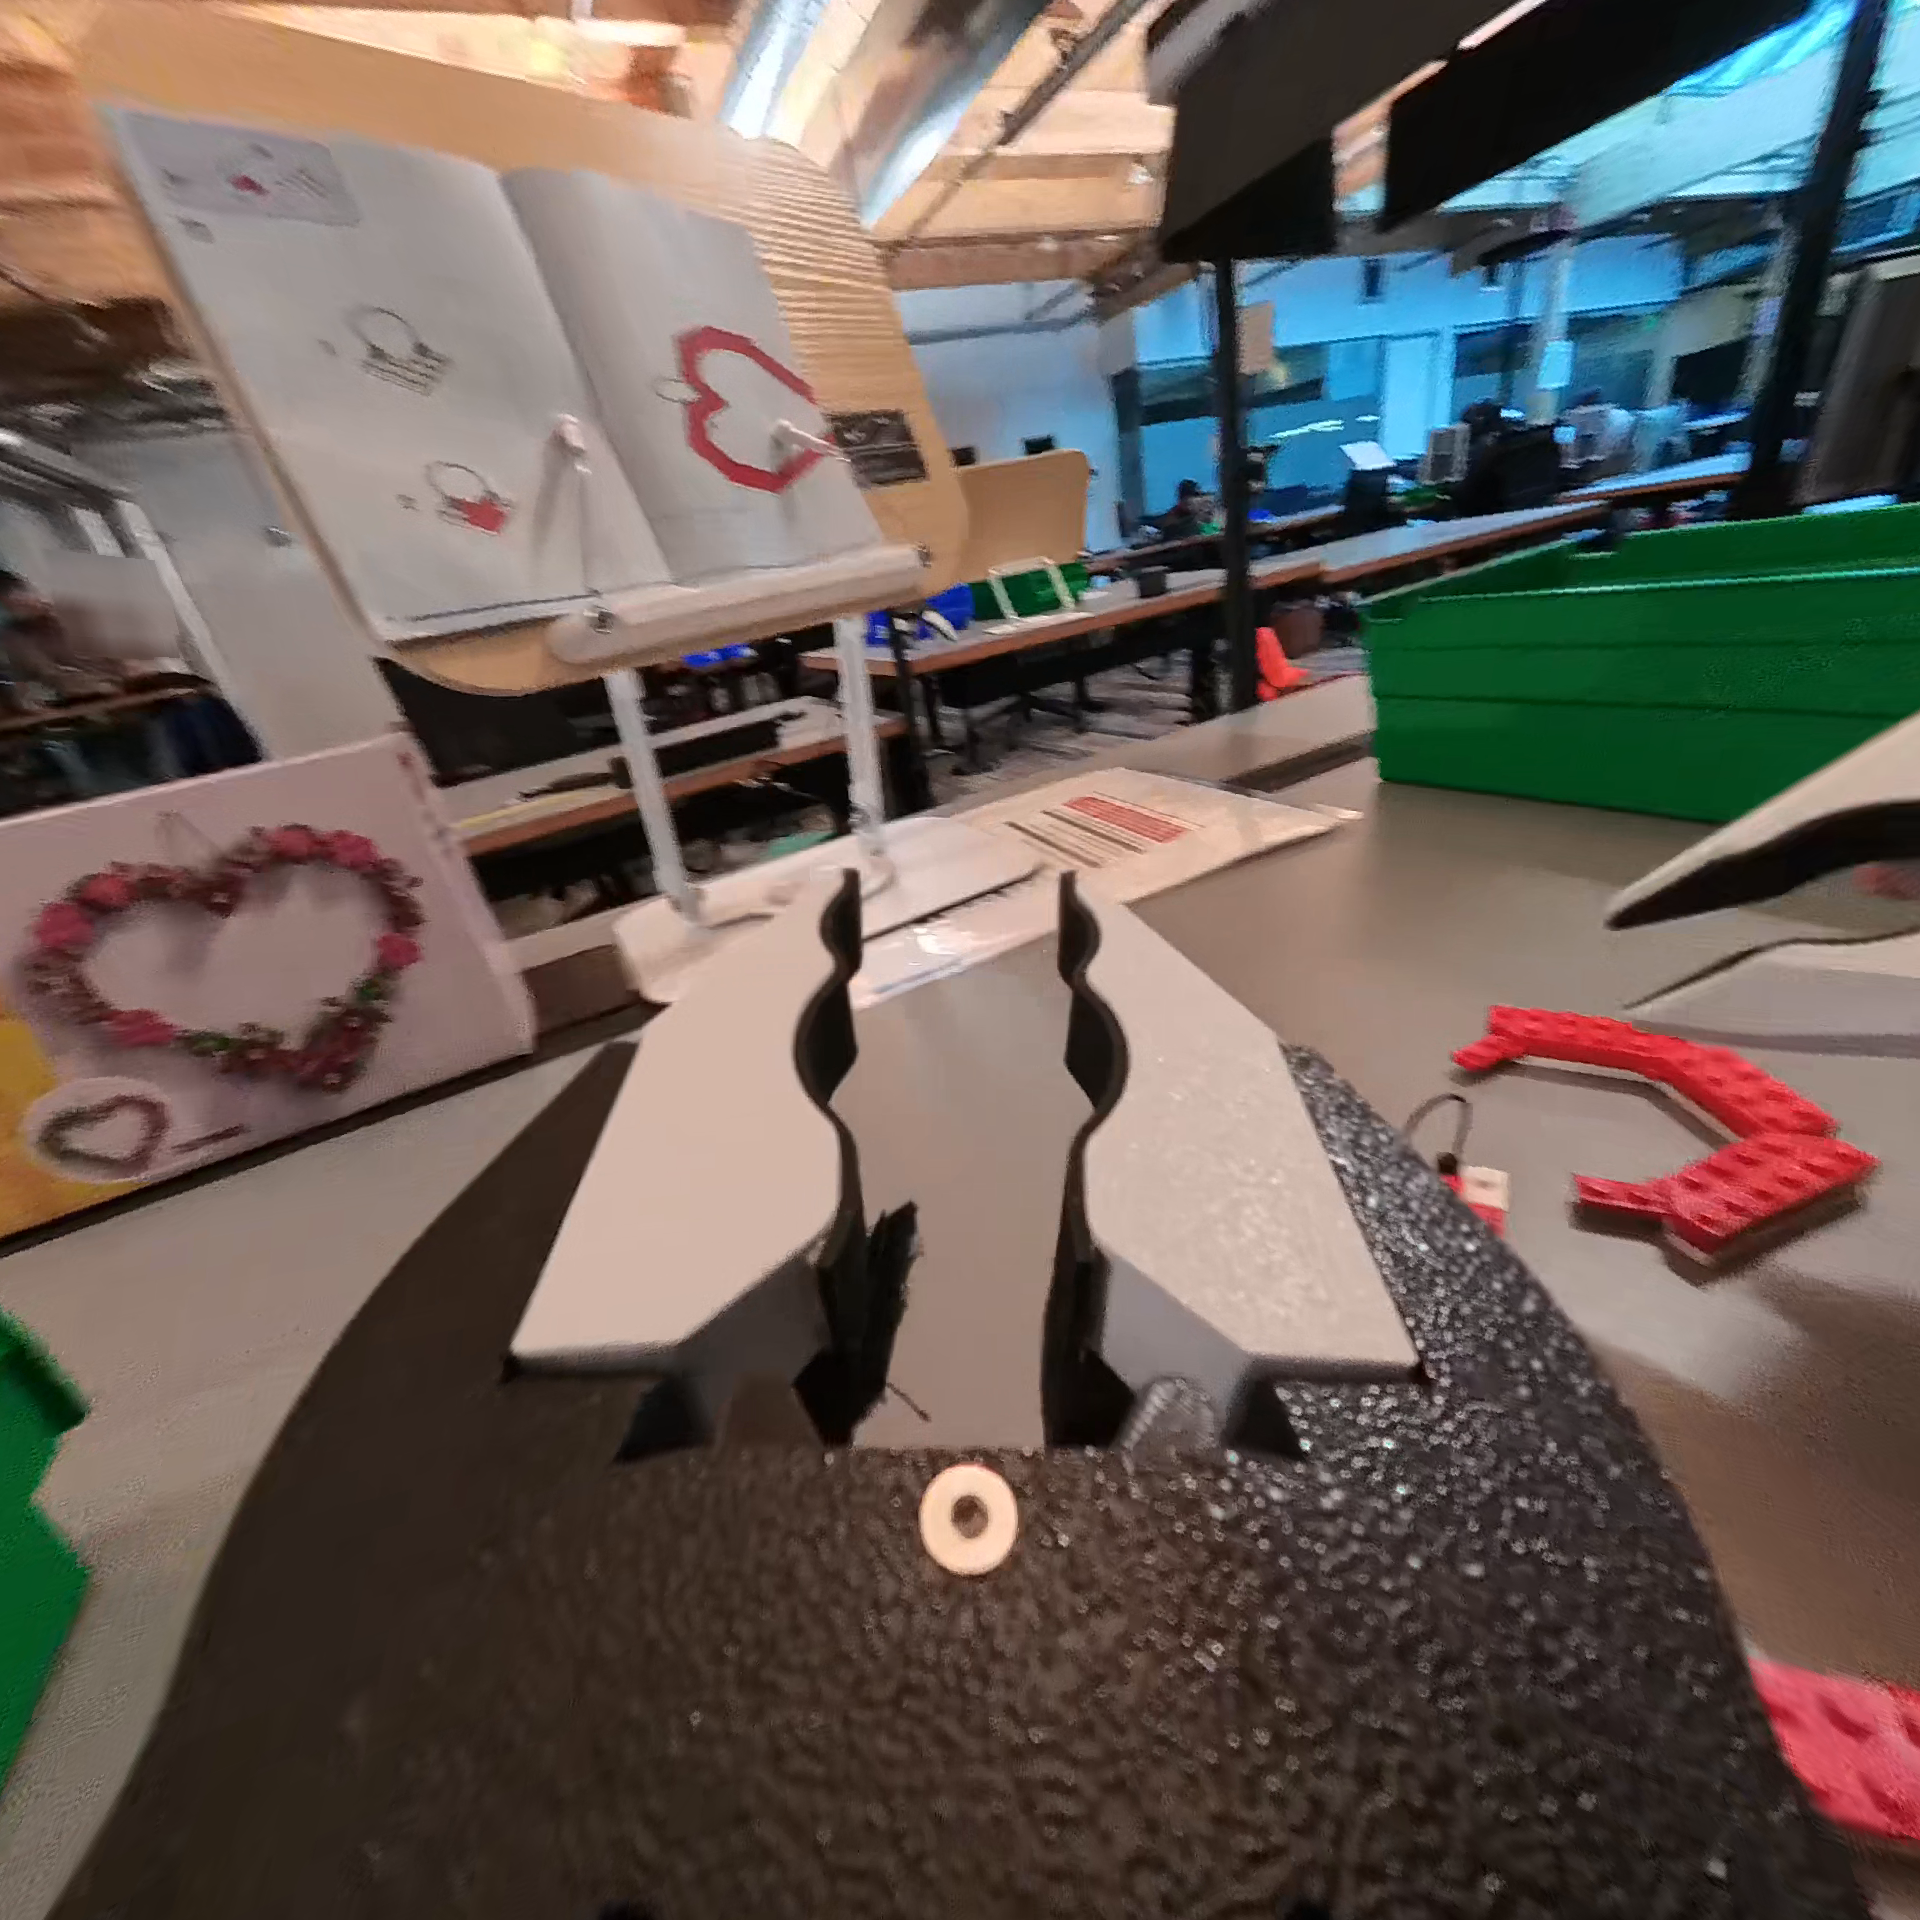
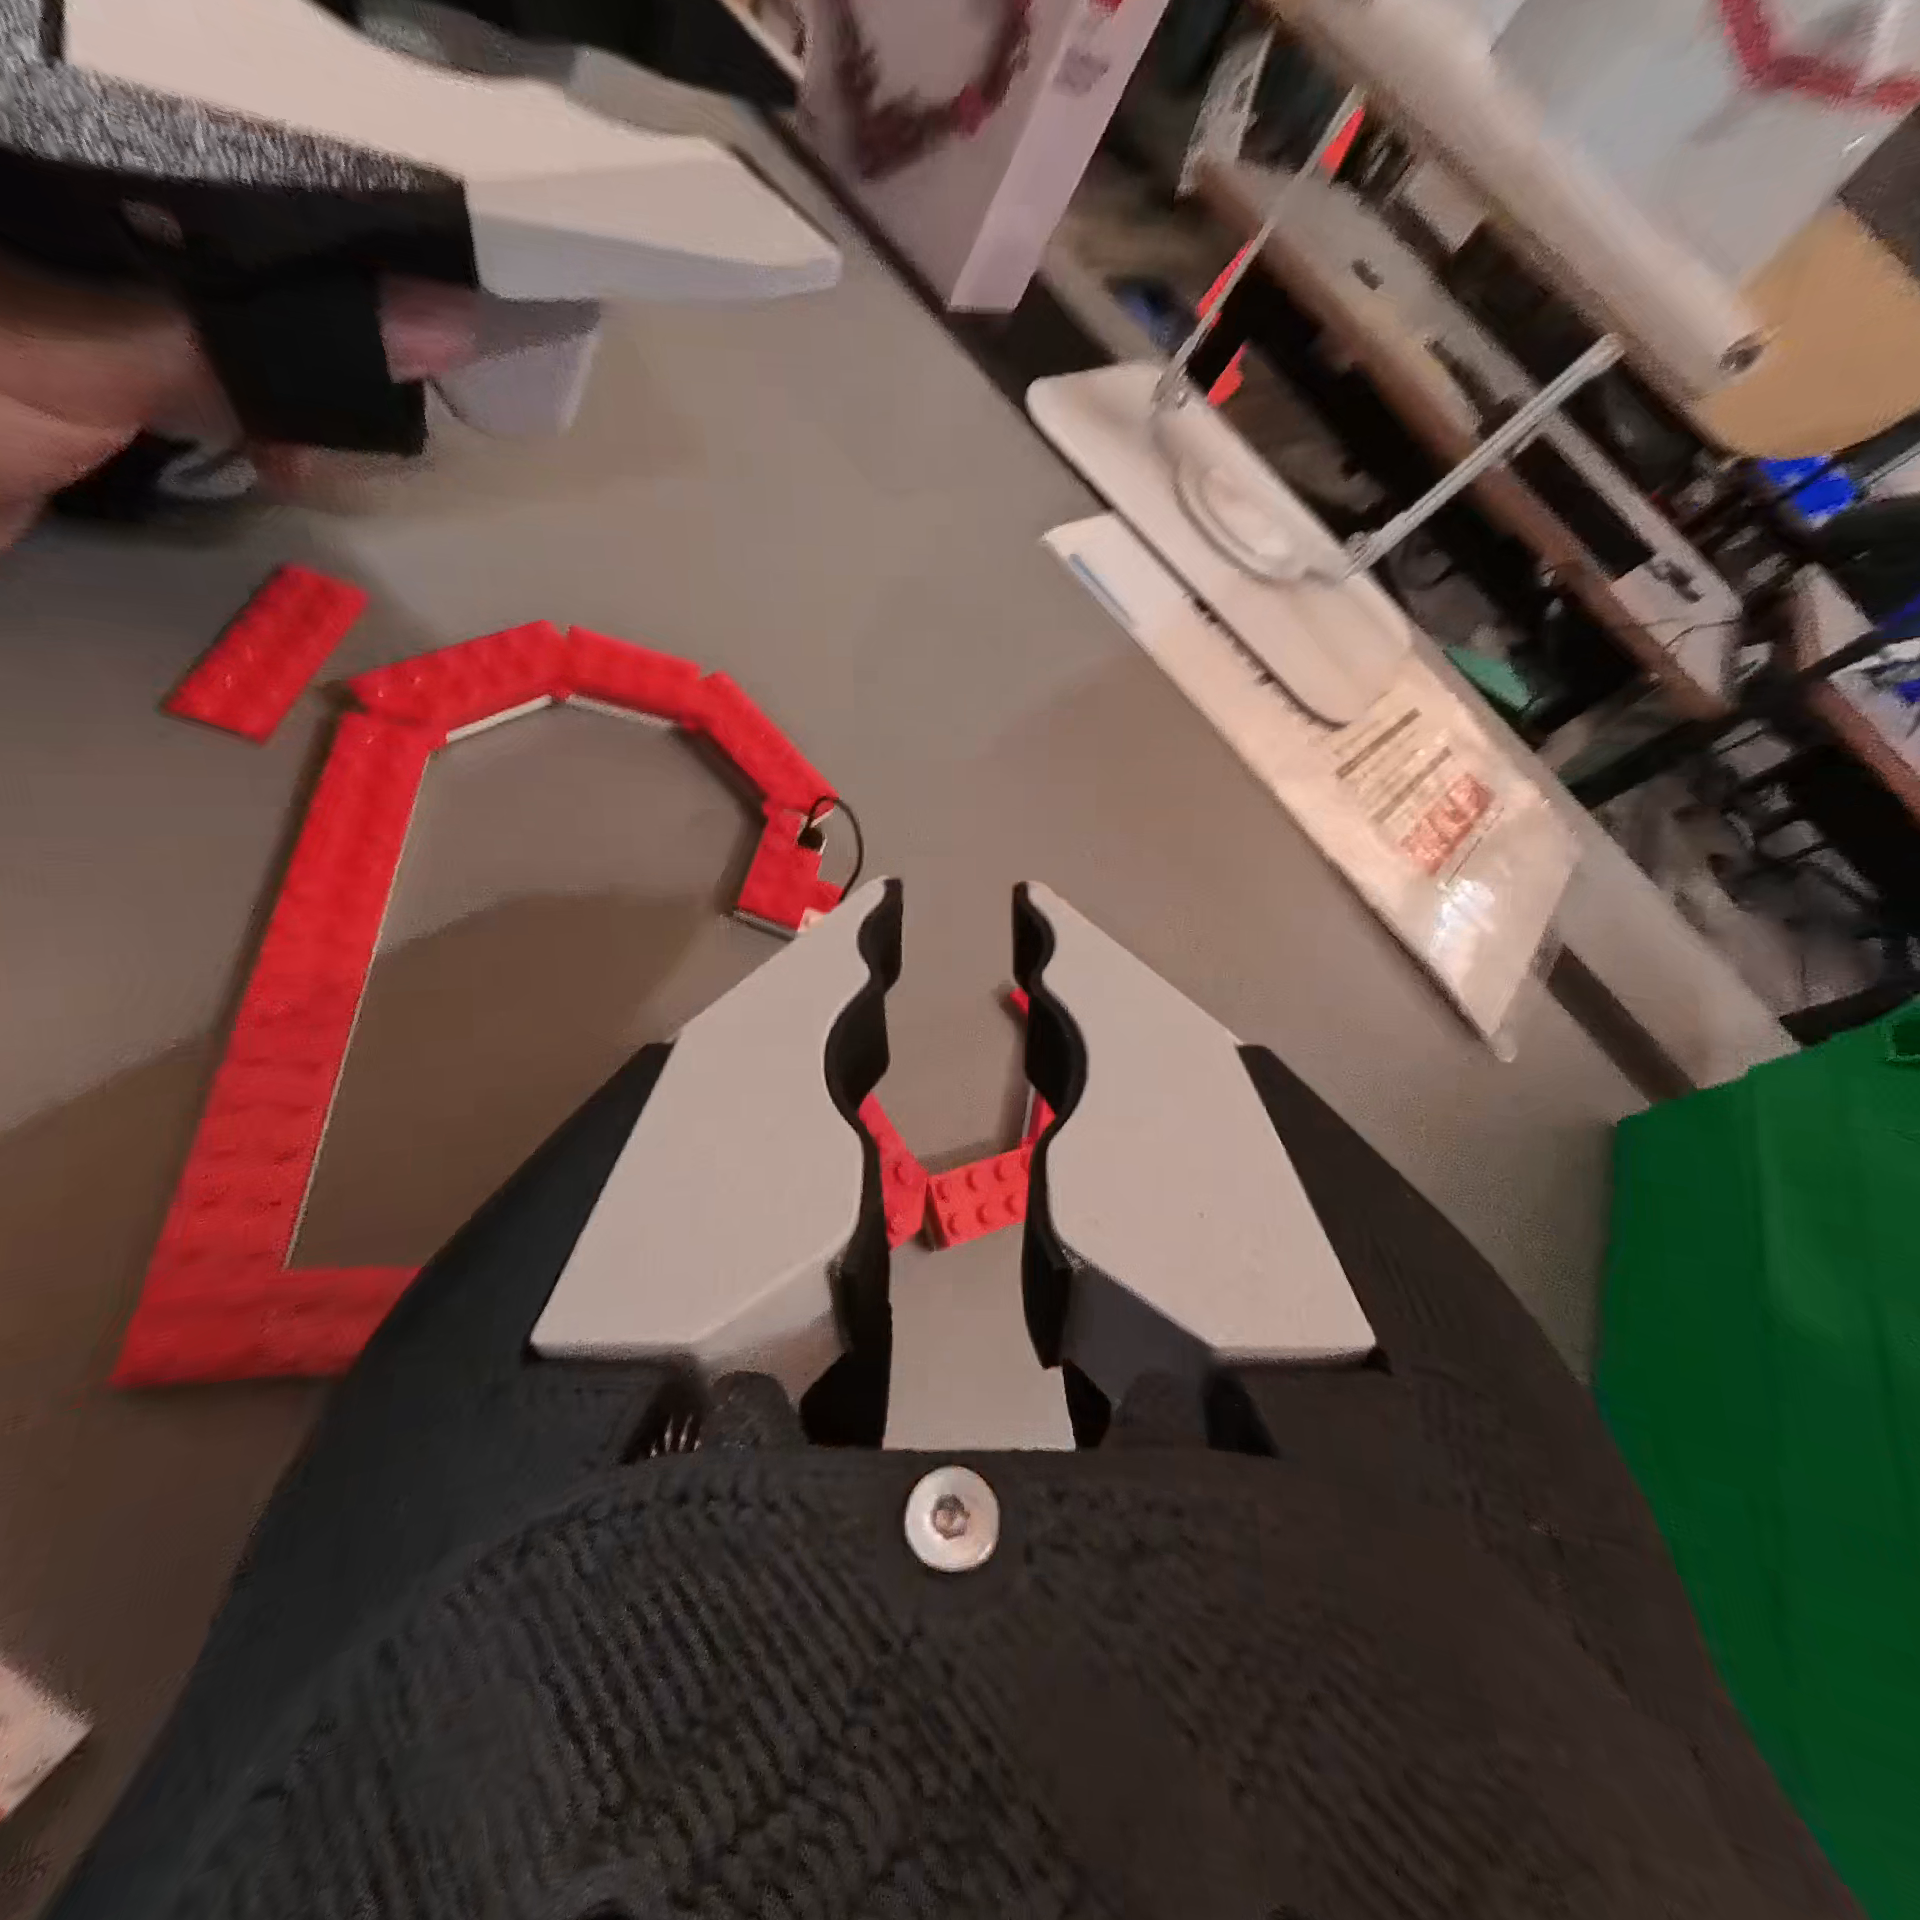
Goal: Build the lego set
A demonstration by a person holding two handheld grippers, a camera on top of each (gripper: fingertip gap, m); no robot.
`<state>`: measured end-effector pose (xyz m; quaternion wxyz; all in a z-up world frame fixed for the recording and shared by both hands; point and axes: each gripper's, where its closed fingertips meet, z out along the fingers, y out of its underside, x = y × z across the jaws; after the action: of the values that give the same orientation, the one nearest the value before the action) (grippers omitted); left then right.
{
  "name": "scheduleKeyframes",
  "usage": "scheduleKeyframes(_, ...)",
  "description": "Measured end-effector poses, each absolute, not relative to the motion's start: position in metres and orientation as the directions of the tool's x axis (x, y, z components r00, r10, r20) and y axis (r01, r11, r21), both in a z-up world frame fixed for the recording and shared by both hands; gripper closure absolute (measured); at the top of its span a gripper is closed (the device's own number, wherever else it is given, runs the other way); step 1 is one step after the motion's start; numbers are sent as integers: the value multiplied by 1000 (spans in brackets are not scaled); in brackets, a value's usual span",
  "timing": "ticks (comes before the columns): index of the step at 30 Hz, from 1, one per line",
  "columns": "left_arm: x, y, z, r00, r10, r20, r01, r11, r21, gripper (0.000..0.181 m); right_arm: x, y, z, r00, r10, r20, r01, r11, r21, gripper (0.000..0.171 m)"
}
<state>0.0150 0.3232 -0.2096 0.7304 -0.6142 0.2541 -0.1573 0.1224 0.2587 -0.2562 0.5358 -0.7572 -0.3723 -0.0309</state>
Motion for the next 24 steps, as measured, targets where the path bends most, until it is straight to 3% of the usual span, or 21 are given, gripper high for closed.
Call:
scheduleKeyframes(8, 40, 309, -220, 698, -693, -182, -96, 161, -982, 172, 118, 242, -267, 662, 624, 414, 653, -210, -727, 171)
scheduleKeyframes(13, 48, 299, -222, 642, -742, -193, -107, 163, -981, 181, 108, 233, -274, 601, 672, 433, 705, -189, -684, 171)
scheduleKeyframes(24, 56, 293, -229, 609, -761, -225, -156, 163, -974, 181, 99, 230, -271, 552, 678, 486, 736, -121, -666, 171)
